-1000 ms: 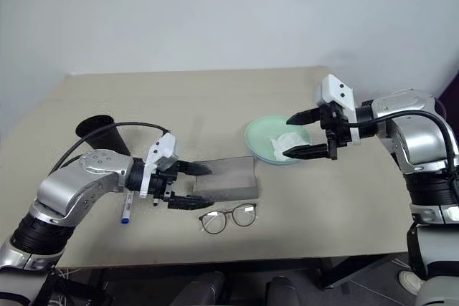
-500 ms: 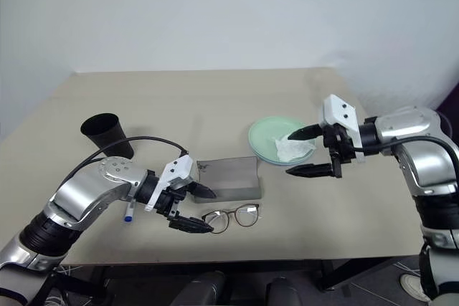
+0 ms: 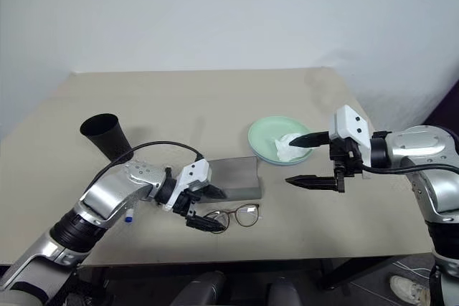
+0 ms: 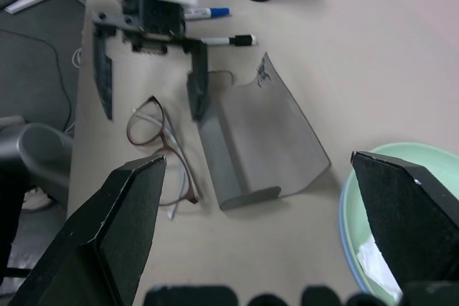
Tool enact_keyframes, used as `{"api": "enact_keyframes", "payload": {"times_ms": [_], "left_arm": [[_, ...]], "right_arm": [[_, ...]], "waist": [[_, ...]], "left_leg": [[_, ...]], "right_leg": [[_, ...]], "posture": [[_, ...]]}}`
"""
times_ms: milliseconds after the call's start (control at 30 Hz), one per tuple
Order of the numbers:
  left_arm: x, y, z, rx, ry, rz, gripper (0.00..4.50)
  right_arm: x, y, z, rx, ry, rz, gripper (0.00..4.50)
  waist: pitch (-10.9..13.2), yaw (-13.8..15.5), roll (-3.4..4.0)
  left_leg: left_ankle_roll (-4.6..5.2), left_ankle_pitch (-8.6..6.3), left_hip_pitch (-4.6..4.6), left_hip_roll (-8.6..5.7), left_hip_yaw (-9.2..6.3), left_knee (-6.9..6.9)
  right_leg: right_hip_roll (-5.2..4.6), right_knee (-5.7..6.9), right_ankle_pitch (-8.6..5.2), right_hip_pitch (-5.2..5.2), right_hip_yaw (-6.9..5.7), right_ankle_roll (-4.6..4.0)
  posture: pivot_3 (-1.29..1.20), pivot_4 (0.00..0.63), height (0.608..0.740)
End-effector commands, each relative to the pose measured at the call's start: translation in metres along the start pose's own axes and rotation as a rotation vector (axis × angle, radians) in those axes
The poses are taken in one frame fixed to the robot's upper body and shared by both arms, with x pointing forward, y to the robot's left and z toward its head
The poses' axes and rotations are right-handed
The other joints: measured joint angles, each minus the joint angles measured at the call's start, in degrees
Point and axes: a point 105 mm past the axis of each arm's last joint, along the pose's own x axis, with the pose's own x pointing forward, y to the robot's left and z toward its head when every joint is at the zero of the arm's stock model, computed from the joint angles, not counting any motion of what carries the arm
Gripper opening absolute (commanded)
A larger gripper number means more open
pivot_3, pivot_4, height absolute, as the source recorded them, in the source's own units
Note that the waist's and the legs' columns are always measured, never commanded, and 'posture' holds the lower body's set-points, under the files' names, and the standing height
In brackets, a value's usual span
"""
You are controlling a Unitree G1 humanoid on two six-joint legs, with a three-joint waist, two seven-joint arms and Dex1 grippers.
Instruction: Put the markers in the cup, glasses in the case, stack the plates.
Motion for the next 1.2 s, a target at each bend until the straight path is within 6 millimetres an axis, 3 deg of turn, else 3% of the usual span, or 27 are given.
{"api": "enact_keyframes", "payload": {"times_ms": [33,333,433,767,1100,1200], "left_arm": [[0.004,0.003,0.01,0.052,-0.007,0.007,4.5],[0.015,0.005,0.008,0.047,-0.01,-0.002,4.5],[0.018,0.004,0.003,0.052,0.005,-0.003,3.92],[0.021,0.004,-0.003,0.047,0.019,-0.004,0.46],[0.022,0.003,0.0,0.048,-0.001,-0.008,0.46],[0.016,0.001,0.017,0.032,-0.071,-0.045,0.46]], "right_arm": [[-0.003,0.0,0.011,-0.036,-0.025,-0.02,4.46],[-0.001,0.0,0.011,-0.03,-0.028,-0.032,4.46],[0.0,0.0,0.012,-0.031,-0.028,-0.033,4.5],[0.002,-0.002,0.011,-0.033,-0.026,-0.05,4.5],[0.002,-0.004,0.011,-0.041,-0.019,-0.067,4.5],[0.002,-0.005,0.011,-0.041,-0.017,-0.068,4.5]], "waist": [[0.0,0.0,0.0],[0.0,0.0,0.0],[0.0,0.0,0.0],[0.0,0.0,0.0],[0.0,0.0,0.01],[0.0,0.0,0.01]], "left_leg": [[0.0,0.0,0.0,0.0,0.0,0.01],[0.02,-0.01,0.0,0.0,0.0,0.02],[0.02,-0.01,0.0,0.0,0.0,0.04],[0.03,-0.01,0.0,0.0,0.0,0.06],[0.03,-0.01,0.01,0.0,0.0,0.07],[0.04,-0.01,0.01,-0.01,0.0,0.08]], "right_leg": [[0.0,-0.01,0.01,0.02,0.0,0.01],[0.01,-0.02,0.03,0.01,0.0,0.03],[0.01,-0.02,0.03,0.03,0.0,0.03],[0.01,-0.02,0.04,0.04,0.0,0.04],[0.01,-0.03,0.04,0.07,-0.01,0.05],[0.01,-0.03,0.04,0.08,-0.01,0.06]], "posture": [[0.0,0.0,0.683],[0.0,0.0,0.683],[0.0,0.0,0.683],[0.0,0.0,0.683],[0.0,0.0,0.683],[0.0,0.0,0.683]]}}
